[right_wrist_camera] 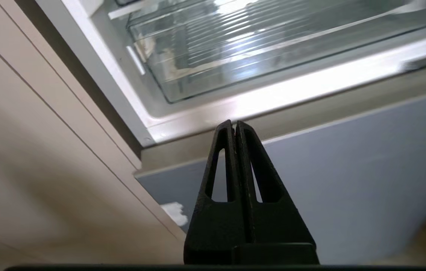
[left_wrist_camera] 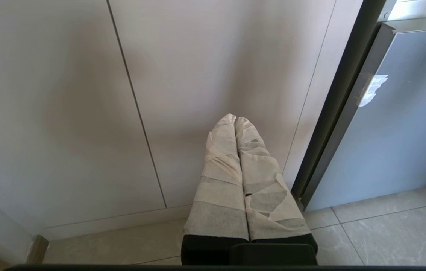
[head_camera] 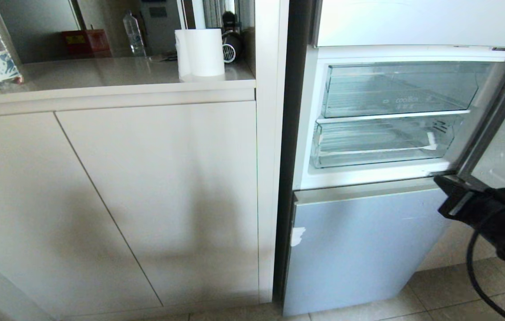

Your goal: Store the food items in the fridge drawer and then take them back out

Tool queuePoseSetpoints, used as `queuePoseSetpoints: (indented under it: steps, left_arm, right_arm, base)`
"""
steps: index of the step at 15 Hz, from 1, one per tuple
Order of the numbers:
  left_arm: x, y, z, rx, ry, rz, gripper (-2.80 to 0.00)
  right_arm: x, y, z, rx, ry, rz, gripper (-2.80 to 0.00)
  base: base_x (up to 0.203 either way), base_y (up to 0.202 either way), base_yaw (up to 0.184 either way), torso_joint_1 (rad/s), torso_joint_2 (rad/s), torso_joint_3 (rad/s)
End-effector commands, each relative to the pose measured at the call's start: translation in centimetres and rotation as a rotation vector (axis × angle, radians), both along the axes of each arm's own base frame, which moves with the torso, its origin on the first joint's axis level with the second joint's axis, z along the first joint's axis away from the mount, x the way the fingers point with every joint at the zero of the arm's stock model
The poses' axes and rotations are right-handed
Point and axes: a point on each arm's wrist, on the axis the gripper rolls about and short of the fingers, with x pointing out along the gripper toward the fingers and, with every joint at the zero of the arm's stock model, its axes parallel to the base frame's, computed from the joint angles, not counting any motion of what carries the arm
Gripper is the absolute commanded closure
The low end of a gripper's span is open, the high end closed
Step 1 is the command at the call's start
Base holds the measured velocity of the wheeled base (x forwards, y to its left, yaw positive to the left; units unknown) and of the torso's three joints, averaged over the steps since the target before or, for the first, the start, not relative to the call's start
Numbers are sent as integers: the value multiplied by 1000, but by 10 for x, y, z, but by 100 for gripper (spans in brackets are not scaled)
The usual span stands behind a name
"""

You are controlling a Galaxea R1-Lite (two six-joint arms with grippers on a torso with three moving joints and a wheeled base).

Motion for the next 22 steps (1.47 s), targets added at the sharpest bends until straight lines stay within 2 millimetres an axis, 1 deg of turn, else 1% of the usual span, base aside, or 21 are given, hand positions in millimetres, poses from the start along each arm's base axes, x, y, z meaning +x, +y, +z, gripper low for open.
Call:
queuePoseSetpoints:
  steps: [1,3,5,8,10,13,15,18,19,20,21,22]
  left_arm:
    - [0,0,0,0,0,0,0]
    - [0,0,0,2,0,1,0]
    - [0,0,0,0,1,1,0]
    - [0,0,0,0,0,1,0]
    - [0,0,0,0,0,1,0]
    - [0,0,0,0,0,1,0]
    - [0,0,0,0,0,1,0]
    - [0,0,0,0,0,1,0]
    - [0,0,0,1,0,0,0]
    - [0,0,0,0,0,1,0]
    - [0,0,0,1,0,1,0]
    - [0,0,0,1,0,1,0]
  right_arm:
    - [-52,-16,11,17,-115,-31,0]
    - [-74,-22,9,19,-147,-50,0]
    - [-90,-26,4,19,-146,-68,0]
    - [-114,-30,-9,11,-100,-72,0]
    - [-128,-32,-20,-3,-38,-75,0]
    - [-157,-36,-31,-25,14,-68,0]
    - [-173,-38,-41,-79,59,-42,0]
    - [-196,-41,-55,-241,28,-35,0]
    - [-200,-42,-65,-298,50,-43,0]
    - [-200,-42,-81,-332,107,-55,0]
    - [-200,-42,-86,-340,140,-76,0]
    - [-200,-42,-86,-339,151,-98,0]
  base:
    - [0,0,0,0,0,0]
    - [0,0,0,0,0,0]
    - [0,0,0,0,0,0]
    - [0,0,0,0,0,0]
    - [0,0,0,0,0,0]
    - [0,0,0,0,0,0]
    - [0,0,0,0,0,0]
    - [0,0,0,0,0,0]
    - [0,0,0,0,0,0]
    - [0,0,0,0,0,0]
    - [0,0,0,0,0,0]
    - [0,0,0,0,0,0]
